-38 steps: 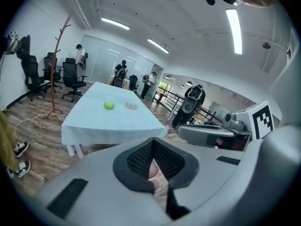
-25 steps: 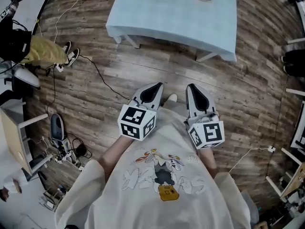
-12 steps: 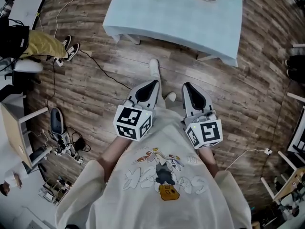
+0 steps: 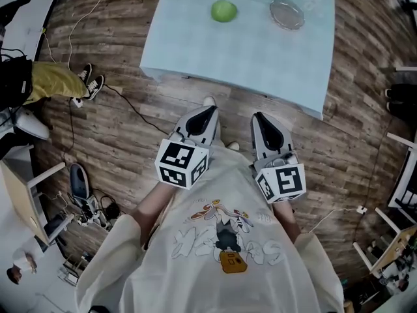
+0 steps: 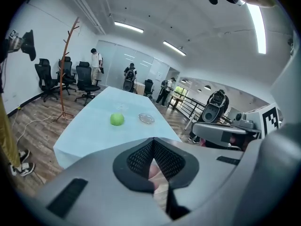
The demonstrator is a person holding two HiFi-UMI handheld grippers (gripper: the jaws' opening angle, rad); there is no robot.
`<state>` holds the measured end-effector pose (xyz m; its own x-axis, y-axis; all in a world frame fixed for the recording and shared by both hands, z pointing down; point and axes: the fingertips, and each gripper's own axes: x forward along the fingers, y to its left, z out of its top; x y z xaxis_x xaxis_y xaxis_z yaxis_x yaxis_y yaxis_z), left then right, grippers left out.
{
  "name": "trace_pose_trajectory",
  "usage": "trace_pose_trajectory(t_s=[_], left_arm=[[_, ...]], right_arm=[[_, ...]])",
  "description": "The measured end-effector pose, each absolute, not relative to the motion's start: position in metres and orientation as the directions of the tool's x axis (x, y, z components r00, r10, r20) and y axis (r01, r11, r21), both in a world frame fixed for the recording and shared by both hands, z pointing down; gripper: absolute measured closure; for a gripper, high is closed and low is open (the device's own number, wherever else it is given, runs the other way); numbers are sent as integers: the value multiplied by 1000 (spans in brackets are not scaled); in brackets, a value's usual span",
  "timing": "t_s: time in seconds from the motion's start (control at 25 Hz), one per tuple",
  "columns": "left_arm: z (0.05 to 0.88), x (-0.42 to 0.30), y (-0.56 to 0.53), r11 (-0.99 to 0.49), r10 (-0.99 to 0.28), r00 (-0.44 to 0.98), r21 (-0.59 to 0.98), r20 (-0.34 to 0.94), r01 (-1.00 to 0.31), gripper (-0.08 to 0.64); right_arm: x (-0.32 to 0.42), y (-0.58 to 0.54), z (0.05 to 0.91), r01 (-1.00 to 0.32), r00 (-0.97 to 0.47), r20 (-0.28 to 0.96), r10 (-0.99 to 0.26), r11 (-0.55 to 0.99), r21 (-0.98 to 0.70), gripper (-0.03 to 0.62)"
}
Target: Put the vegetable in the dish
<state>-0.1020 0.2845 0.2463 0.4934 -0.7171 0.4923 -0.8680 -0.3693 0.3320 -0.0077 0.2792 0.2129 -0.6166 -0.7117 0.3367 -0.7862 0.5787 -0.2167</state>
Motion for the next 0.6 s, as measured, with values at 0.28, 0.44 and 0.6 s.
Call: trace_pose_trajectory(t_s=[0.28,0.44,0.6], left_arm=[[245,-125,204,-455,-682,555,317,476,-832,554],[245,-140,174,-493,-663,578,303,476,-816,554],[247,-143,146,-514,-657,588,291,472,-807,554]], right_arm=[[-35,190,212,-827,-563,330,-758,523,-207,554],[-55,160,210,-831,-556,334,-761,518,-203,554],[-61,135,216,-824,-564,358,-744,534,-188,554]])
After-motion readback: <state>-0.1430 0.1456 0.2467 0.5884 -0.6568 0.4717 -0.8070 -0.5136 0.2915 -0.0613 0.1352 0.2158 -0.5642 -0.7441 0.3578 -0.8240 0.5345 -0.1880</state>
